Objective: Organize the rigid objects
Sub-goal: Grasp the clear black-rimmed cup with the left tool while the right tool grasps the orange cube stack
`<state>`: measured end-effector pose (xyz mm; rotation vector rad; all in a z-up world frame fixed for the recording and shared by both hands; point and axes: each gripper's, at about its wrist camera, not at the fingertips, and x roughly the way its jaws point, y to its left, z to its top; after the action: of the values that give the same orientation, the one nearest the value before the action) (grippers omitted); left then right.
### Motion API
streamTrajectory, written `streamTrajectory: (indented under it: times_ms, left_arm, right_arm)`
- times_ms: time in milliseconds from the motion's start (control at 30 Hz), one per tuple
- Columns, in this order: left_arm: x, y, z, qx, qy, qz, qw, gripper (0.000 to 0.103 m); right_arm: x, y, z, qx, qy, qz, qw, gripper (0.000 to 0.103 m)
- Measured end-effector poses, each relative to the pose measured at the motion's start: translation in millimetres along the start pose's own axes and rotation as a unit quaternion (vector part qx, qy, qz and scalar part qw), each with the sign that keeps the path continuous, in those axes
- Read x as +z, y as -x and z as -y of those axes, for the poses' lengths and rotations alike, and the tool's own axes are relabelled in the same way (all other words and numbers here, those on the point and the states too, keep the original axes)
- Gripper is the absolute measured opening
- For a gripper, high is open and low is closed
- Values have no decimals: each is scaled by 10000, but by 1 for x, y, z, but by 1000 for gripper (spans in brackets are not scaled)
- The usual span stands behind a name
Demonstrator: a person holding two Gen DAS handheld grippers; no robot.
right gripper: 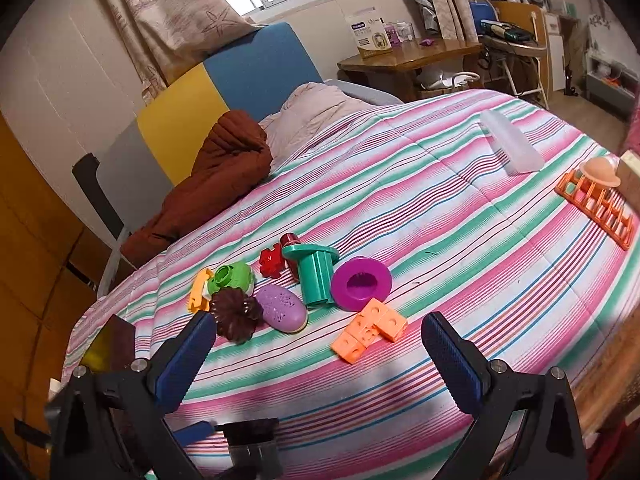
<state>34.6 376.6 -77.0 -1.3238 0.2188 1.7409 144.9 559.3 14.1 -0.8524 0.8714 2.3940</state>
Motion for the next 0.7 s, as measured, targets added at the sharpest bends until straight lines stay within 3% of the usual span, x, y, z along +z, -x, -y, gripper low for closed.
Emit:
streamTrajectory:
  times_ms: [100,167,267,533,700]
  left_arm:
    - [3,-18,3,246,-24,-104,9996,90]
    - [3,-21,7,519,-189,36,9985,88]
    - [3,-17,5,635,-257,169,9975,62]
    - [-15,16,-43,509,-142,284,9982,61]
    - [-30,34,-58,636,-198,378,9971,61]
  right_arm:
    - [4,-4,8,172,-198,-35,9997,103]
    - [5,-9,14,224,-417,-163,9987,103]
    - [7,-19,24,240,-683,-498,9961,103]
    - [16,-58,29,-117,-644,-1715,9830,103]
    - [26,-86,19,-898,-57,-2243,9703,102]
